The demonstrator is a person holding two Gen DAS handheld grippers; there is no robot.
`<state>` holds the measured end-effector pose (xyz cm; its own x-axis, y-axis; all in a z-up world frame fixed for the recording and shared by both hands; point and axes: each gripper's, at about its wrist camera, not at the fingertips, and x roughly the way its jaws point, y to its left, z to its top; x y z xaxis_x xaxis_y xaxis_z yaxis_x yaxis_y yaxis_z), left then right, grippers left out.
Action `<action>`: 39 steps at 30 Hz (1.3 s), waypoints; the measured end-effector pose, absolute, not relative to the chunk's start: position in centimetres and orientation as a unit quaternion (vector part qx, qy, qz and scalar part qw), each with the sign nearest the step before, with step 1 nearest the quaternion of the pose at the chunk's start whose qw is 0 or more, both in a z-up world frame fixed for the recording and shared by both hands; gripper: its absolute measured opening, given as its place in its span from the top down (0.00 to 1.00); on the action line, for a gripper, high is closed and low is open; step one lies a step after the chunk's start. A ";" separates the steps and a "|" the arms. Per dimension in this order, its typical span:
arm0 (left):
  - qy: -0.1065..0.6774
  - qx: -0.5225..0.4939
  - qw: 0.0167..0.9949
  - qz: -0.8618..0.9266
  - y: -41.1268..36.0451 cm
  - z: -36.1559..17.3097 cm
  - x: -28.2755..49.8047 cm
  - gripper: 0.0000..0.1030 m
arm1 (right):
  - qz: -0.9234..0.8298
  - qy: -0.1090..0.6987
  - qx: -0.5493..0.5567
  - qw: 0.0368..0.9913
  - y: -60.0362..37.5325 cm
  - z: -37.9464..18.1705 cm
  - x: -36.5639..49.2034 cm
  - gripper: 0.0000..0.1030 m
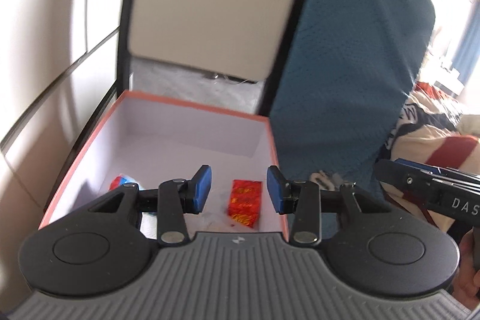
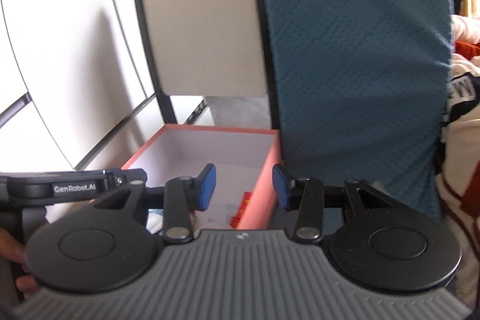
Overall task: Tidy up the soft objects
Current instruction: 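Withdraw both tools from the pink box, then move both tools over the chair seat to the white scrunchie and clear plastic piece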
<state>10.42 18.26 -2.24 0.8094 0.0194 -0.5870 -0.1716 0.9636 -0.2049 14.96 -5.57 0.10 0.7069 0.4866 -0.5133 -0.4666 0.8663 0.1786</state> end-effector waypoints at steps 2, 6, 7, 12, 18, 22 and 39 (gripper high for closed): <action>0.298 -0.109 0.947 0.044 17.0 -1.9 10.5 0.55 | 0.249 0.276 0.022 0.928 -6.9 0.3 14.5 0.57; 0.299 -0.100 0.949 0.024 14.7 -1.9 10.5 0.55 | 0.235 0.265 0.024 0.935 -9.1 0.3 13.5 0.57; 0.300 -0.100 0.949 0.020 14.1 -2.0 10.5 0.55 | 0.231 0.264 0.024 0.936 -9.5 0.2 13.4 0.57; 0.301 -0.102 0.948 0.000 11.1 -3.0 10.4 0.55 | 0.211 0.263 0.023 0.941 -11.9 -0.4 12.3 0.57; 0.313 -0.094 0.945 -0.016 7.4 -4.4 10.4 0.55 | 0.197 0.277 0.031 0.940 -14.9 -1.9 11.5 0.57; 0.318 -0.082 0.944 -0.019 5.1 -5.1 10.4 0.55 | 0.181 0.285 0.039 0.940 -17.0 -3.0 11.1 0.57; 0.328 -0.047 0.941 -0.067 -1.1 -11.0 10.2 0.55 | 0.144 0.317 0.047 0.936 -22.8 -8.4 9.9 0.57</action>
